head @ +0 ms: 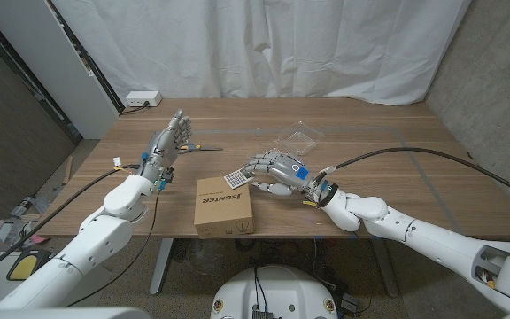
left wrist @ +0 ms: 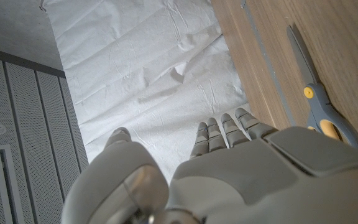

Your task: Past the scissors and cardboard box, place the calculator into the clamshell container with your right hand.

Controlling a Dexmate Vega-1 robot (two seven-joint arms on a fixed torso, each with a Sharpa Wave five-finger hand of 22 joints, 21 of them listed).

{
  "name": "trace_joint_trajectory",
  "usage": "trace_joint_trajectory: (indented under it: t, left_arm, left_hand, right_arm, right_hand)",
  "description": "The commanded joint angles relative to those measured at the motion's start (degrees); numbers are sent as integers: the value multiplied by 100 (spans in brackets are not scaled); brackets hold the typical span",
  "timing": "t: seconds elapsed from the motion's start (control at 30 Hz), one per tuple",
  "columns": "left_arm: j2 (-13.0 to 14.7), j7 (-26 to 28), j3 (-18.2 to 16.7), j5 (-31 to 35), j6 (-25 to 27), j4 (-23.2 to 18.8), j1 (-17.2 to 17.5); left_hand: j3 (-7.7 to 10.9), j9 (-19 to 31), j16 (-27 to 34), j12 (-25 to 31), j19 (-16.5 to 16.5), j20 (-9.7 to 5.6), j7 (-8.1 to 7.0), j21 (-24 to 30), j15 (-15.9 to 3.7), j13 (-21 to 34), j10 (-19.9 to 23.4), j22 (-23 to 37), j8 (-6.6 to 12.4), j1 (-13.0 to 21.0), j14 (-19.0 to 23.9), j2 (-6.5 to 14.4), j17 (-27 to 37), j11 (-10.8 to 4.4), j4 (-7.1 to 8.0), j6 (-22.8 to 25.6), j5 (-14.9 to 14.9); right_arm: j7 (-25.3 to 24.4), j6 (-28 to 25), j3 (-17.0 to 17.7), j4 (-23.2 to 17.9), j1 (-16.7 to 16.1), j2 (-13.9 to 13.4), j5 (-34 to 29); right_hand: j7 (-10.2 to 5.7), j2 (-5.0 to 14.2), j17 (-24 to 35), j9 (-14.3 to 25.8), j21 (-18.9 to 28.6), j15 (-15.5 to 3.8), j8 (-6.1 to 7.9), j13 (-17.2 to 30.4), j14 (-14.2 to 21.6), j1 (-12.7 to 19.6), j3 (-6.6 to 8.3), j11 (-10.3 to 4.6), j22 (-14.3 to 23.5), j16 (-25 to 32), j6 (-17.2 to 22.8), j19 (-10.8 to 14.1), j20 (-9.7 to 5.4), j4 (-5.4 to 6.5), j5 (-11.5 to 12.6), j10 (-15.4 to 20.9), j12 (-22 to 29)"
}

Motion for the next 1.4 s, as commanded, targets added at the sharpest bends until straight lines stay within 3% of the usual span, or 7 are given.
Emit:
trace_joint_trajectory:
  t: [0.03,0.77,0.97,1.07,1.4]
  left_arm:
    - [10,-14,37,0,46,31,-63]
    - [-47,-38,107,-2,13,129,-134]
    - [-40,-21,125,9,41,111,-149]
    - [-40,-16,130,14,43,103,-153]
    - [-49,25,158,16,89,72,-145]
  left_hand:
    - [-26,21,0,18,4,-23,-10,-20,1,35,-17,9,-13,54,-9,21,27,15,-5,-12,15]
    - [-53,21,3,20,20,-23,-18,-59,0,35,-14,11,-15,58,-11,30,27,29,-2,-13,11]
    - [-60,21,0,20,22,-20,-11,-70,0,35,-15,11,-14,59,-21,33,27,25,-1,-11,10]
    - [-64,21,1,18,25,-22,-14,-75,1,35,-22,11,-14,60,-19,35,26,27,-1,-11,10]
    - [-74,21,2,21,25,-19,-18,-93,2,35,-16,12,-16,62,-20,39,26,25,0,-16,9]
  right_arm:
    - [-100,58,-81,222,82,93,54]
    - [-111,55,-117,193,84,82,102]
    - [-189,133,-82,202,70,58,171]
    - [-187,161,-82,220,70,53,172]
    - [-188,240,-112,352,57,81,208]
  right_hand:
    - [0,68,19,30,48,-878,25,6,60,12,4,5,9,51,107,59,-800,46,-30,79,36]
    - [-12,267,4,25,95,-953,61,7,287,167,78,-12,23,46,417,177,-843,-12,-202,354,87]
    - [-14,577,31,28,106,-931,22,6,332,259,184,-9,48,32,513,139,-882,20,-428,432,72]
    - [-15,634,33,27,120,-940,0,5,341,255,203,-12,57,19,552,130,-892,40,-551,460,59]
    - [-13,562,20,23,159,-942,-39,4,379,296,211,-13,62,5,626,155,-878,-15,-666,496,33]
